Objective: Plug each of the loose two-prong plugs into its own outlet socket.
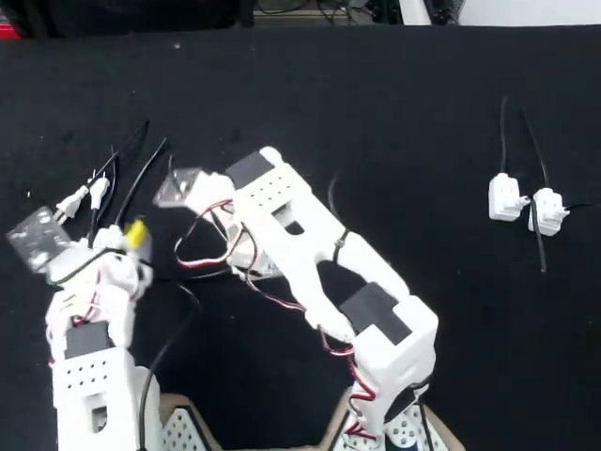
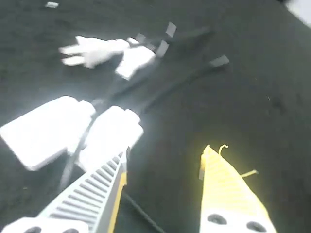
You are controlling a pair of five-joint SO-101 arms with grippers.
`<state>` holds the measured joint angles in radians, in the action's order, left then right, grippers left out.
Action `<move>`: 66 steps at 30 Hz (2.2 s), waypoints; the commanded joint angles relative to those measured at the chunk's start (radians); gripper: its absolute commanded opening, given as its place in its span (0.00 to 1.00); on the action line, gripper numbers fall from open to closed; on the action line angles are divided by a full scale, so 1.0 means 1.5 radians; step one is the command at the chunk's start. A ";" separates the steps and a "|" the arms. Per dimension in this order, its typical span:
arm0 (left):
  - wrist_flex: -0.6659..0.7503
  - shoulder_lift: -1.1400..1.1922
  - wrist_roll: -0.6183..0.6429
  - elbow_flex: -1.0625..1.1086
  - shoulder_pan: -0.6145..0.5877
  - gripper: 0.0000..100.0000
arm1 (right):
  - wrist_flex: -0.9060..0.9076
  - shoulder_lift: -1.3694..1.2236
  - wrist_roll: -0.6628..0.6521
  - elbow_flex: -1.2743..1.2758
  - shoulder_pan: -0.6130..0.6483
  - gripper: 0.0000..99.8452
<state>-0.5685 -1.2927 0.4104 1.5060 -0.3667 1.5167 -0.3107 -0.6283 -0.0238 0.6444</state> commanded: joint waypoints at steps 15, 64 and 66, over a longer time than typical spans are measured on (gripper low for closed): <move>0.007 -0.010 0.049 -0.055 -0.057 0.24 | -0.170 -0.078 -0.183 0.096 -0.013 0.02; 0.008 -0.010 0.047 -0.051 -0.039 0.24 | 0.162 -0.477 0.196 -0.751 -0.693 0.01; 0.008 -0.010 0.047 -0.051 -0.039 0.24 | 0.163 -0.476 0.225 -0.748 -0.700 0.02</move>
<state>-0.5685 -1.2927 0.4764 1.4922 -0.4327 1.7285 -1.0441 -0.3445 -1.0963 -0.3713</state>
